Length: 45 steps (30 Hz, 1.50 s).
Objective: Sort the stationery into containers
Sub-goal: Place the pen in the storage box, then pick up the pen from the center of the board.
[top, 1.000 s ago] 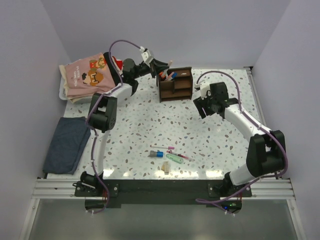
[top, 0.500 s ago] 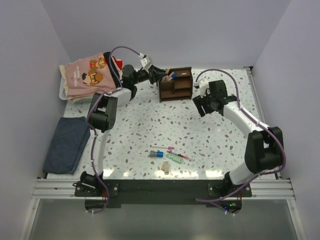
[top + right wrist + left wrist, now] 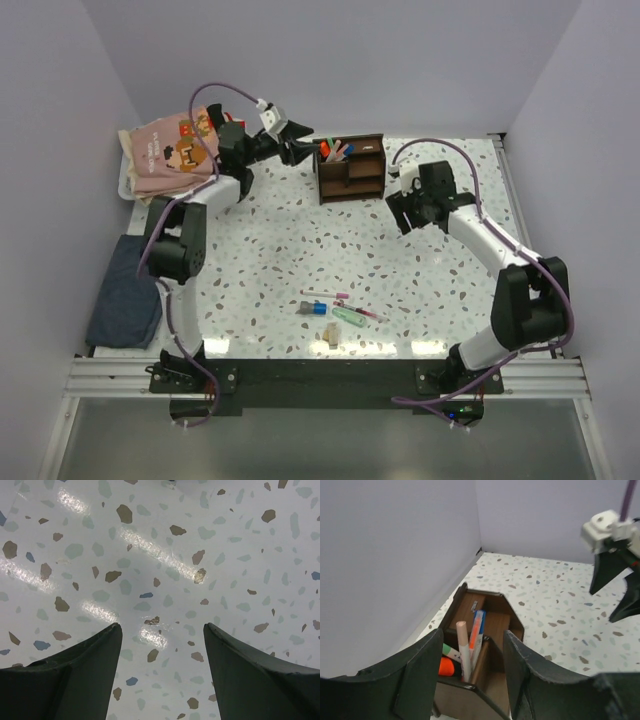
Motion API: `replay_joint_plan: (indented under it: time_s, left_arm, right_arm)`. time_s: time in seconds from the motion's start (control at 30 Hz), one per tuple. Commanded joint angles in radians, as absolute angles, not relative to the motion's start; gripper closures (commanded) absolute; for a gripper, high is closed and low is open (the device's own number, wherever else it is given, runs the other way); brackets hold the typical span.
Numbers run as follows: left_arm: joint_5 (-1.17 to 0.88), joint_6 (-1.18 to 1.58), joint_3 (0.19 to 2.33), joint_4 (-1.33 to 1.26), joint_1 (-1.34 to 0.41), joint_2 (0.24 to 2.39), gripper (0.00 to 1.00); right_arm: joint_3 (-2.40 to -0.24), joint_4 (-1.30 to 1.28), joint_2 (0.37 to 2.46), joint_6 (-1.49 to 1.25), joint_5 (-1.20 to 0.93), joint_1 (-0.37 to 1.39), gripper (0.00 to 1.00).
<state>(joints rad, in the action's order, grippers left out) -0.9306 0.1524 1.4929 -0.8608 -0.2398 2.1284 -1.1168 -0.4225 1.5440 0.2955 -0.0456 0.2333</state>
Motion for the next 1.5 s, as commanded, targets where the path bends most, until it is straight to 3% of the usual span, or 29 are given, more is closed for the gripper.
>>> replay_joint_plan:
  time_s: [0.0, 0.07, 0.13, 0.17, 0.2, 0.3, 0.63, 1.47]
  left_arm:
    - [-0.985, -0.038, 1.355, -0.702, -0.242, 1.855, 0.44]
    - [-1.026, -0.171, 1.277, -0.396, -0.256, 1.749, 0.43]
    - [-0.999, -0.505, 1.235, -0.118, -0.304, 1.651, 0.43]
    - [-0.970, -0.620, 1.208, 0.160, -0.327, 1.628, 0.43]
    - [-0.933, -0.790, 1.194, 0.267, -0.384, 1.609, 0.43]
    - [-0.775, -0.897, 1.132, 0.480, -0.492, 1.565, 0.48]
    - [-0.568, -0.787, 1.089, 0.509, -0.637, 1.679, 0.65]
    - [-0.486, -0.628, 1.092, 0.387, -0.793, 1.815, 0.65]
  right_arm:
    - [-1.080, -0.388, 1.454, 0.290, -0.075, 0.229, 0.29]
    - [-1.051, -0.391, 1.425, 0.310, -0.106, 0.230, 0.29]
    - [-1.026, -0.399, 1.402, 0.328, -0.127, 0.230, 0.29]
    - [-1.002, -0.399, 1.390, 0.331, -0.132, 0.230, 0.29]
    - [-0.990, -0.399, 1.367, 0.331, -0.130, 0.230, 0.29]
    - [-0.951, -0.403, 1.327, 0.330, -0.121, 0.229, 0.29]
    - [-0.873, -0.402, 1.261, 0.328, -0.133, 0.229, 0.30]
    - [-0.793, -0.376, 1.200, 0.310, -0.123, 0.230, 0.30]
